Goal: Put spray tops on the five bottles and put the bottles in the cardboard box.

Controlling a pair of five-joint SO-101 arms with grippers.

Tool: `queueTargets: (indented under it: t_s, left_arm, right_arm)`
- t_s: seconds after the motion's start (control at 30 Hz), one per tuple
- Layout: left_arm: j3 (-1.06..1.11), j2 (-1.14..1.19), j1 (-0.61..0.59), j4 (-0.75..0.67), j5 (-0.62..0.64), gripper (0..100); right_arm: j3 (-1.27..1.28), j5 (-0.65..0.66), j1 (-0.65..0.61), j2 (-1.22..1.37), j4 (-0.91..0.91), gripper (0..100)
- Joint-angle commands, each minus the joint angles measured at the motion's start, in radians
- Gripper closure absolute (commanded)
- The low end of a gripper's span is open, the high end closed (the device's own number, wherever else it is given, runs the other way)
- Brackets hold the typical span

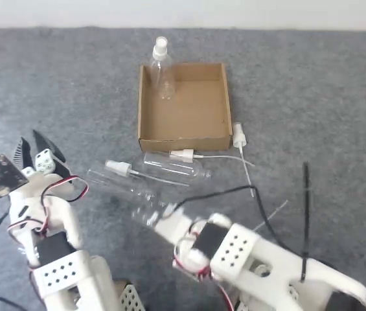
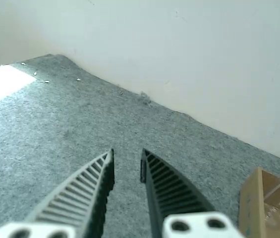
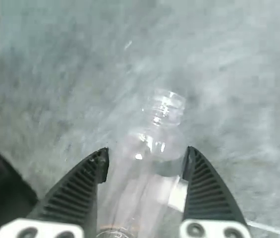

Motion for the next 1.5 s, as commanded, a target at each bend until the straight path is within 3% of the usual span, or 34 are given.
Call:
queueTargets:
  t_s: [0.0, 0.37, 0.6, 0.83, 1.17, 1.47]
  left_arm:
    - [-0.012, -0.009, -0.002, -0.031, 0.006, 92]
    - [-0.012, -0.011, -0.003, -0.031, 0.006, 92]
    - [-0.012, -0.011, -0.003, -0.031, 0.006, 92]
    - [-0.012, -0.012, -0.003, -0.031, 0.006, 92]
    - [-0.012, -0.014, -0.003, -0.031, 0.006, 92]
    - [-0.013, -0.015, -0.003, -0.031, 0.006, 92]
  right_arm:
    - [-0.146, 0.009, 0.122, 0.001, -0.012, 91.8]
    - [-0.239, 0.014, 0.193, 0.013, -0.088, 91.8]
    - [-0.186, 0.192, 0.188, 0.015, -0.217, 91.6]
    - [-0.203, 0.201, 0.188, 0.147, -0.228, 91.4]
    - [-0.345, 0.198, 0.188, 0.407, -0.213, 91.3]
    - [-0.545, 0.107, 0.188, 0.524, -0.013, 87.5]
